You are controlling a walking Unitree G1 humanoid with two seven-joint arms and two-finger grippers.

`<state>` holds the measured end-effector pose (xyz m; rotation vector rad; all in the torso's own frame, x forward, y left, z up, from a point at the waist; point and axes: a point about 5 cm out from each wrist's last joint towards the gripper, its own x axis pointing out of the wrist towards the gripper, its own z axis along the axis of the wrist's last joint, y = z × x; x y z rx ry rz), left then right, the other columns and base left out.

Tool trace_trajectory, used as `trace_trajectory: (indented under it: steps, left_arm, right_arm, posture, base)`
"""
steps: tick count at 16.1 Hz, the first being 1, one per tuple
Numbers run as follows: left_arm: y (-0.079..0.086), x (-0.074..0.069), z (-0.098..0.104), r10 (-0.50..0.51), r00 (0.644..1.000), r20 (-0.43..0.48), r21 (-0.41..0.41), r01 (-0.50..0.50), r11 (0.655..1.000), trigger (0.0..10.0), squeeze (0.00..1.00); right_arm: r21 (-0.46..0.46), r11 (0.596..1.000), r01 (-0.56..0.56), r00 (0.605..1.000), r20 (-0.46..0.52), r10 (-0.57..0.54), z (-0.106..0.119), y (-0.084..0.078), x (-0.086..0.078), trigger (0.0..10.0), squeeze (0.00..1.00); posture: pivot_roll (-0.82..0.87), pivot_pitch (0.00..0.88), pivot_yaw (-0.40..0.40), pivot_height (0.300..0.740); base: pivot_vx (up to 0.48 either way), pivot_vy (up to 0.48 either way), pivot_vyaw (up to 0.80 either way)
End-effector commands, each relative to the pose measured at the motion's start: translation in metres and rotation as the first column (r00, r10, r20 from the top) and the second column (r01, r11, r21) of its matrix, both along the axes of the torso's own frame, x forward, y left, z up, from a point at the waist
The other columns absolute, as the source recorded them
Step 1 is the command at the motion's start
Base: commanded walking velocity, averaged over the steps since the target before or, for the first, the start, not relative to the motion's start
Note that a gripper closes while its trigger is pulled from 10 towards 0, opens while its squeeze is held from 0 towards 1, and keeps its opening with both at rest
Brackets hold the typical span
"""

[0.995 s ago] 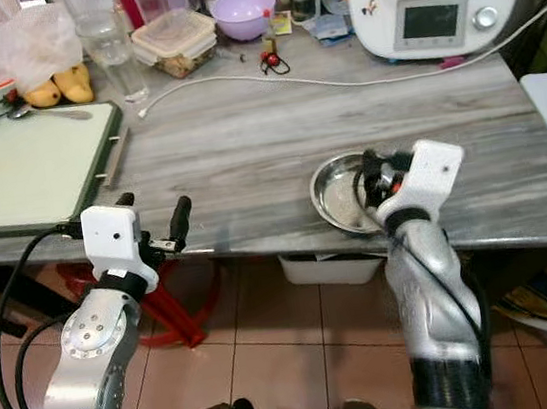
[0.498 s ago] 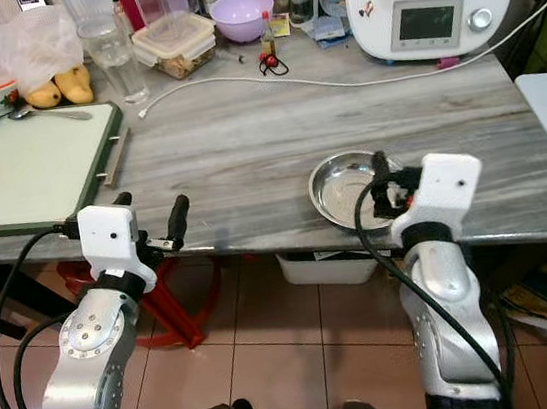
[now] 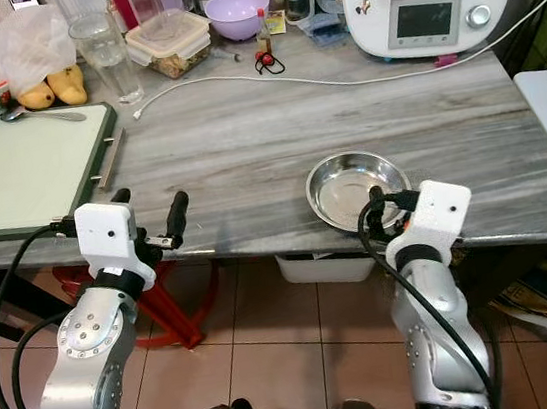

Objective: Setting the table

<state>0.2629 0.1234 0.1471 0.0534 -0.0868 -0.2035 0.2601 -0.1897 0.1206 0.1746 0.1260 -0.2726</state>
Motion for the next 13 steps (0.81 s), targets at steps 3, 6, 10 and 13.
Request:
trace_trajectory:
  steps: [3,6,10,13]
  left_arm:
    - [0.002,0.0,0.005,0.003,1.0,0.014,0.002,-0.003,1.0,10.0,0.0]
    - [0.003,0.0,0.004,0.016,1.0,0.001,-0.012,-0.016,1.0,10.0,0.0]
    - [0.004,0.002,0.005,0.024,1.0,0.004,-0.008,-0.024,1.0,10.0,0.0]
    - [0.004,0.001,0.005,0.025,1.0,0.001,-0.014,-0.025,1.0,10.0,0.0]
  right_arm:
    - [0.062,0.998,0.005,0.999,-0.04,-0.003,-0.008,0.001,0.007,10.0,0.69]
    - [0.107,0.994,-0.036,0.998,-0.039,0.04,-0.01,0.009,0.017,10.0,0.36]
    - [0.146,0.985,-0.096,0.995,0.0,0.097,-0.003,0.021,0.032,10.0,0.02]
    - [0.159,0.978,-0.135,0.991,0.035,0.131,0.003,0.03,0.041,10.0,0.0]
  posture:
    - [-0.01,0.144,0.053,0.74]
    - [-0.01,0.144,0.055,0.74]
    - [0.0,0.144,0.058,0.74]
    - [0.0,0.139,0.056,0.74]
  base:
    - [0.0,0.0,0.0]
    - [0.0,0.0,0.0]
    - [0.0,0.0,0.0]
    - [0.0,0.0,0.0]
